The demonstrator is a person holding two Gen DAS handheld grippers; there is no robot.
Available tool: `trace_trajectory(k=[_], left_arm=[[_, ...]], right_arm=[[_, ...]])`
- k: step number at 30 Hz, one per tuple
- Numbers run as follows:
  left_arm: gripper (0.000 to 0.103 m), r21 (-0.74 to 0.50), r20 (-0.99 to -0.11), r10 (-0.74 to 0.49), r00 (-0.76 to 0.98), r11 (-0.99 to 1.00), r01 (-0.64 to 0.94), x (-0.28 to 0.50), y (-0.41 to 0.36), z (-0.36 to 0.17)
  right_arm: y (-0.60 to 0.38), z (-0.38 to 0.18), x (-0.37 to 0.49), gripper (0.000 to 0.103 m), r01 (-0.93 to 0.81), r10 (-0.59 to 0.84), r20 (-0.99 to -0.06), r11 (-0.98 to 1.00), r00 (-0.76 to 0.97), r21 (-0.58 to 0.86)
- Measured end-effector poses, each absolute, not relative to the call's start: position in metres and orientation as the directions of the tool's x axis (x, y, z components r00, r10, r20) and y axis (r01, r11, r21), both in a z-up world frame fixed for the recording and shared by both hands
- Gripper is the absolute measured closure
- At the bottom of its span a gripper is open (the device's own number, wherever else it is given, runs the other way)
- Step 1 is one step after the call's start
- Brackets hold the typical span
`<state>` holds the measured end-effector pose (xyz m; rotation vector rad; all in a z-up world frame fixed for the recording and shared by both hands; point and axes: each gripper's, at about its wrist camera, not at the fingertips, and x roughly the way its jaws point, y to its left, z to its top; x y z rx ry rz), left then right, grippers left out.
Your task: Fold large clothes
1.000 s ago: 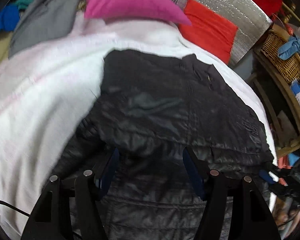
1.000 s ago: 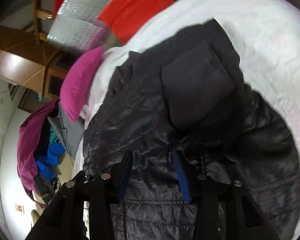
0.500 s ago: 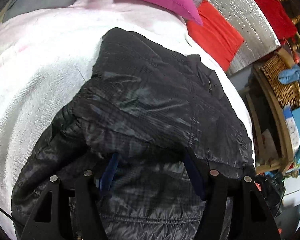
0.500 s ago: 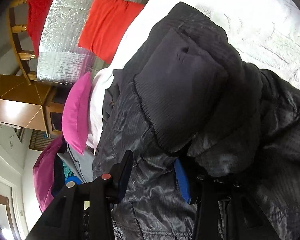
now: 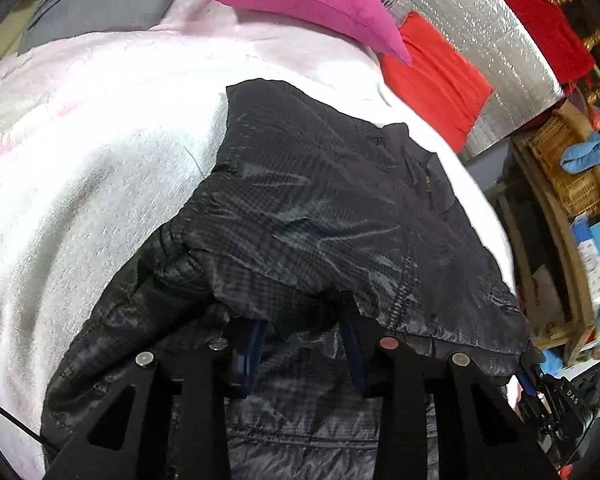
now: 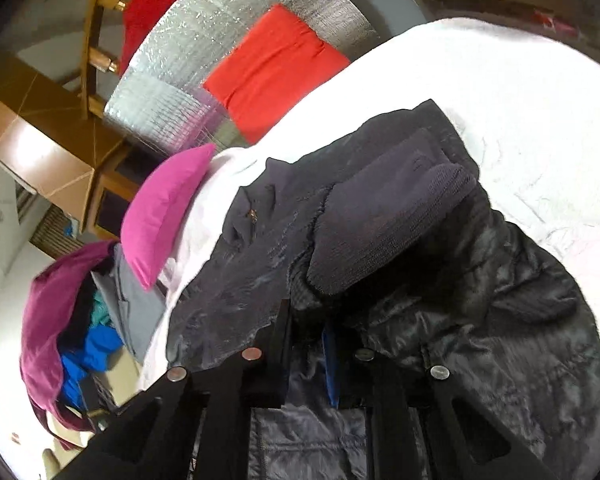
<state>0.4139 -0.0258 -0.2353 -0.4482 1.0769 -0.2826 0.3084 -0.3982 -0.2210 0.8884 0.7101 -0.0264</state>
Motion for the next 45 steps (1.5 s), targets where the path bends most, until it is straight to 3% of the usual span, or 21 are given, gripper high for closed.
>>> trace_trajectory(k=[4,10,14,20,26,33,36,45], left_arm=[[0.066,-0.433,-0.810,-0.391,0.437,0.902,0.006,0.418,-0.035,-0.240],[0.065,-0.436,-0.816,-0.404,0.415,0.900,0.019,0.416,-0.030,-0.234],[0.062,-0.335,-0.836,-0.336,0.433,0.939,0.083,0.404,-0.033,-0.222],[0.058,-0.231,-0.808,-0.272,0.522,0.962,0.144,0.385,-0.032,-0.195],[0.043,-0.172,-0.747,-0.214,0.629,0.977,0.128,0.387,-0.021,-0.182],[0.043,-0.123,-0.799,-0.123,0.588,0.992,0.041,0.424,-0.012,-0.211],[0.043,-0.163,-0.840,-0.148,0.523,0.986,0.017,0.435,-0.007,-0.230],[0.042,-0.172,-0.799,-0.182,0.573,0.982,0.071,0.421,-0.009,-0.213]], right_arm=[[-0.404,-0.254,0.321,0.087,0.396,0.325,-0.684,0.624,0.653,0.674],[-0.416,-0.253,0.325,0.083,0.361,0.416,-0.693,0.631,0.589,0.686],[-0.420,-0.240,0.319,0.083,0.272,0.462,-0.705,0.697,0.538,0.664],[-0.429,-0.216,0.298,0.083,0.202,0.441,-0.661,0.719,0.607,0.665],[-0.428,-0.209,0.303,0.083,0.243,0.322,-0.663,0.752,0.676,0.613],[-0.445,-0.236,0.320,0.082,0.354,0.294,-0.684,0.683,0.667,0.638],[-0.449,-0.246,0.322,0.082,0.372,0.323,-0.681,0.648,0.657,0.665],[-0.452,-0.220,0.310,0.082,0.333,0.226,-0.631,0.692,0.743,0.640]])
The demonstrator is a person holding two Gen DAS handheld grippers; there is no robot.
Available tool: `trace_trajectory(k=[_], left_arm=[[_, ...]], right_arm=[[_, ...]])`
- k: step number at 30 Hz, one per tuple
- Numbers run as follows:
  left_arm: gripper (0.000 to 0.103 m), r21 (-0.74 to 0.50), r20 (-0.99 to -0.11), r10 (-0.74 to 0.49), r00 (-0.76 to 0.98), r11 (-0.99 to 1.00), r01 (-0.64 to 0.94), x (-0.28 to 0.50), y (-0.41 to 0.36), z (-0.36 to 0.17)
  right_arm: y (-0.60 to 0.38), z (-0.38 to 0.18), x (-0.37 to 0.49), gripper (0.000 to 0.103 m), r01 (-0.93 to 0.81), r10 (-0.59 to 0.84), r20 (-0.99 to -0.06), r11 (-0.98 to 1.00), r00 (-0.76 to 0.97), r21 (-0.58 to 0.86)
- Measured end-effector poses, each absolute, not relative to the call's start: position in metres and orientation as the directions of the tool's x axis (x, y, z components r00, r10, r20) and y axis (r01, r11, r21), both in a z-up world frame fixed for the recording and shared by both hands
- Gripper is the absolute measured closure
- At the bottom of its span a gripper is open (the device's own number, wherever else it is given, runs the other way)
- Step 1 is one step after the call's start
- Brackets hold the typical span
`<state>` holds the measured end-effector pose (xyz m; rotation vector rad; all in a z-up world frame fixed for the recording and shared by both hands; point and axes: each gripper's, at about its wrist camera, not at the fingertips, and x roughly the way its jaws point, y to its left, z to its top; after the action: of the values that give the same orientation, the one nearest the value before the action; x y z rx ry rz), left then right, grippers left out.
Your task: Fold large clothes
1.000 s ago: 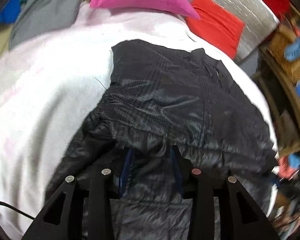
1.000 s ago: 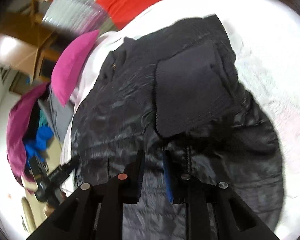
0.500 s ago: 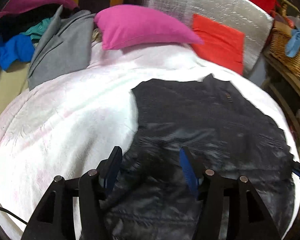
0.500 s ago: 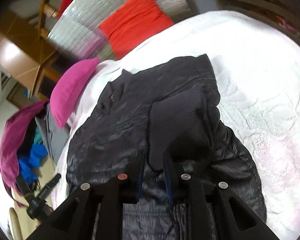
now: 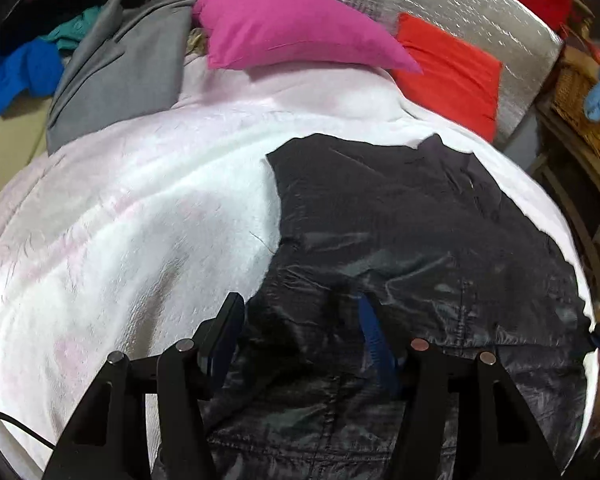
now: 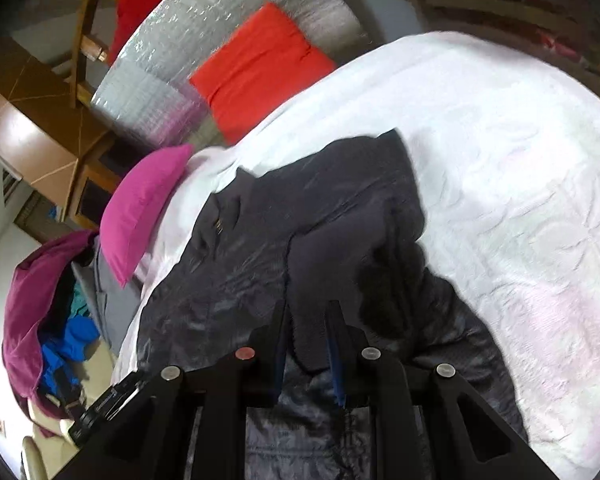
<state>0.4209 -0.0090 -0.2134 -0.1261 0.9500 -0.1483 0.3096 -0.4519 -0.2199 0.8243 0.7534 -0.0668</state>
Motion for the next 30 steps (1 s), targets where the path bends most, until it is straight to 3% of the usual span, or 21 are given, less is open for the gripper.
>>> trace_trajectory(k=[4,13,17,18,30], left_arm=[[0.039,-0.133,-0.839,-0.155,0.521,0.988,0.080,0.429,-0.020,-0.229],[0.038,-0.186,-0.810,-0.208,0.548,0.978,0.097,0.408,-0.011,-0.215],[0.036,-0.174,-0.805,-0.213,0.554,0.977,0.122,0.394,-0.008,-0.214],[0.035,-0.166,-0.805,-0.208,0.556,0.978,0.124,0.390,-0.006,-0.214],[0.034,-0.182,-0.792,-0.194,0.579,0.980,0.079,0.329,0.025,-0.213]], right_arm=[[-0.460,-0.240,0.318,0.082,0.389,0.242,-0.682,0.670,0.691,0.632],[-0.458,-0.226,0.303,0.078,0.330,0.254,-0.655,0.702,0.712,0.631],[-0.461,-0.220,0.286,0.048,0.299,0.256,-0.632,0.712,0.732,0.635],[-0.461,-0.219,0.283,0.046,0.296,0.249,-0.628,0.717,0.737,0.632],[-0.459,-0.216,0.221,0.046,0.254,0.250,-0.610,0.744,0.752,0.618]])
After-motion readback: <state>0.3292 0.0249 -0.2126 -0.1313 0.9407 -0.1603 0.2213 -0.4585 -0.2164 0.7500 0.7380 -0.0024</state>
